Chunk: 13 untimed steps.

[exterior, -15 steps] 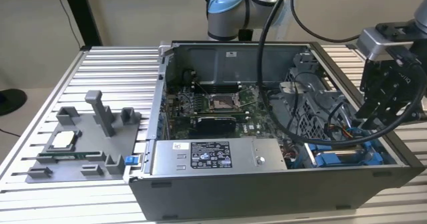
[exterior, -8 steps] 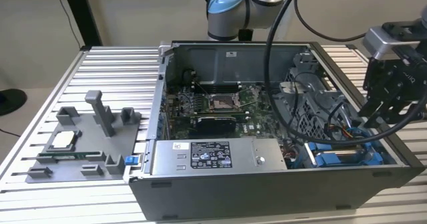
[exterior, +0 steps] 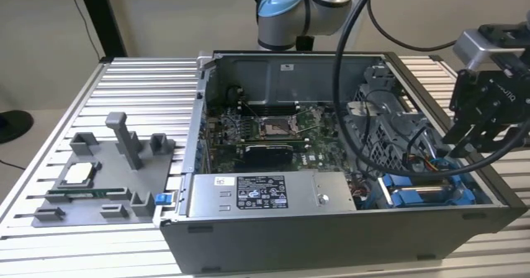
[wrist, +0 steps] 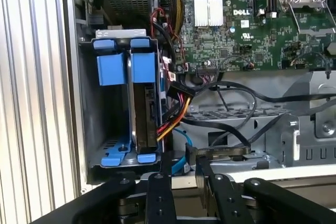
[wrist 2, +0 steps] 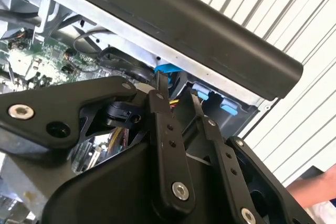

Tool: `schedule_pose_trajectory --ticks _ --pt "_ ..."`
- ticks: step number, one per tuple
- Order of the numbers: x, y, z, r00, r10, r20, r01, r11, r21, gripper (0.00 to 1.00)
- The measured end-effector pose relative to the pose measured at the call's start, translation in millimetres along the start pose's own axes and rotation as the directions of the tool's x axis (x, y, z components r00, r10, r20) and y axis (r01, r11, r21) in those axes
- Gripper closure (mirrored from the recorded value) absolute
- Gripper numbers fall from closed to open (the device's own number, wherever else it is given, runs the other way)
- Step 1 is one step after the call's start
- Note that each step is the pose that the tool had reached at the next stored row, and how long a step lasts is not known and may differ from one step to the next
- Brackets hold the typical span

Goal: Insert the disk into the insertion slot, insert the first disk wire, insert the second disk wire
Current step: 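Insert the second disk wire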

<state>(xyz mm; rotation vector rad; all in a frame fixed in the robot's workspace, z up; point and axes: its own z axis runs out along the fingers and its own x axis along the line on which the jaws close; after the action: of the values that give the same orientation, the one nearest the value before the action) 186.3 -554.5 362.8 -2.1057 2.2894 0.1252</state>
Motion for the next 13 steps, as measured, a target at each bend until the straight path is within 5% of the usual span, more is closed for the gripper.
schedule_pose_trajectory --ticks 2,8,13 --pt "-0.3 -0.2 0.3 1.0000 0.003 -0.0022 -0.003 0.9996 -0.0267 0.00" --pt "-1.6 -8.2 1.4 0.9999 0.007 0.0087 -0.007 0.9995 -0.0312 0.00" --pt "-2.3 -15.2 5.9 0.9999 0.009 0.0067 -0.009 0.9984 -0.0552 0.00"
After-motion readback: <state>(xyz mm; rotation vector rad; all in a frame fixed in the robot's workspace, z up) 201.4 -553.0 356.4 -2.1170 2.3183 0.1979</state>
